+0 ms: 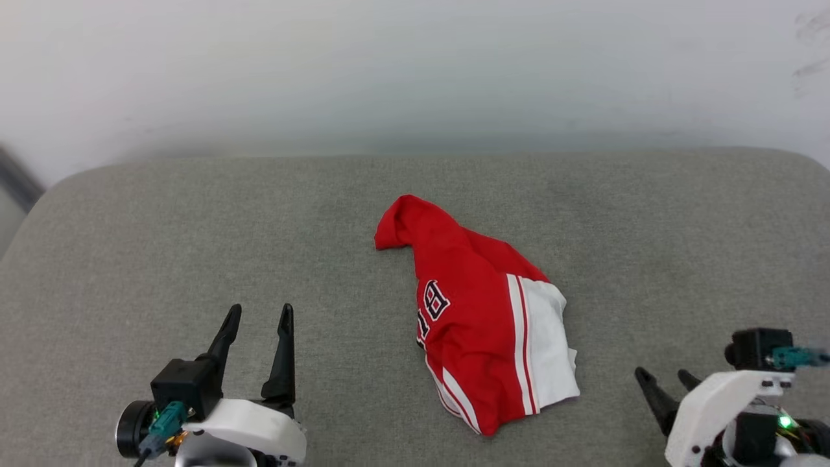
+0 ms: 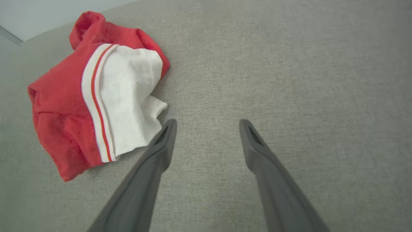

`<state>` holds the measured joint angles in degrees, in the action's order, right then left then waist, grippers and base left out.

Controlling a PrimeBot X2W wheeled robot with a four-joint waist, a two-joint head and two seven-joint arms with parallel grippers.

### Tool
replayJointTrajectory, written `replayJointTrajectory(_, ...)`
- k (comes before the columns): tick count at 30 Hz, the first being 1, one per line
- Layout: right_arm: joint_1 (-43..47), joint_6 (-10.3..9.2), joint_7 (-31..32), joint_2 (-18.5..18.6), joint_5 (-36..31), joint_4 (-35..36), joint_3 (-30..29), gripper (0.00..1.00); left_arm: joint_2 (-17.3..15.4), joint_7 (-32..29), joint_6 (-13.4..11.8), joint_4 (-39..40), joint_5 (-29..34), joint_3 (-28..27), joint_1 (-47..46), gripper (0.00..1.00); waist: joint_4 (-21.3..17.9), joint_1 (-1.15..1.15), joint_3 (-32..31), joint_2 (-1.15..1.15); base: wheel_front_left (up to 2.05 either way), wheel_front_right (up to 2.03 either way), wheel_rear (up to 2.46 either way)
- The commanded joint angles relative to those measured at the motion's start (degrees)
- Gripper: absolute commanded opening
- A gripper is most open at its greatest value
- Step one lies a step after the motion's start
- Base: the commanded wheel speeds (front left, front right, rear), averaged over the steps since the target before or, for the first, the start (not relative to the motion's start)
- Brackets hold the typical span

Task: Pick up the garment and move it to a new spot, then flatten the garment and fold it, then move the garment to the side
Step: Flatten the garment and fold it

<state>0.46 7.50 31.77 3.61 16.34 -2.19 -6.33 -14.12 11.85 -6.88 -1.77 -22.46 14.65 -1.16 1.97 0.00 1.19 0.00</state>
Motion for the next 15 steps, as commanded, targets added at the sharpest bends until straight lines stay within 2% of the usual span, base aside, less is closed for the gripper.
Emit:
replayJointTrajectory(1, -1.99, -0.01, 2.54, 0.23, 1.49, -0.18, 1.1, 1.0, -0.04, 0.44, 0.13, 0.23, 0.12, 0.05, -1.21, 1.0, 0.97, 0.0, 1.63, 0.0, 0.0, 0.0, 0.0)
replayJointTrajectory(4, -4.9, -0.02, 10.04, 1.55, 4.06, -1.43, 3.6, 1.0, 0.28, 0.63, 0.52, -0.02, 0.05, 0.35, -2.53, 1.0, 2.08, 0.0, 3.64, 0.0, 0.0, 0.0, 0.0)
replayJointTrajectory(7, -8.04, -0.01, 14.39, 2.65, 5.59, -2.81, 6.84, 1.0, 0.79, 1.09, 0.96, -0.53, 0.02, 0.71, -4.11, 1.0, 3.29, 0.0, 5.63, 0.0, 0.0, 0.0, 0.0)
replayJointTrajectory(15, -14.42, -0.02, 15.72, 3.49, 7.92, -10.6, 13.27, 1.0, 1.36, 2.01, 1.95, -2.79, -0.31, 0.86, -7.14, 1.0, 5.34, 0.0, 9.2, 0.0, 0.0, 0.0, 0.0)
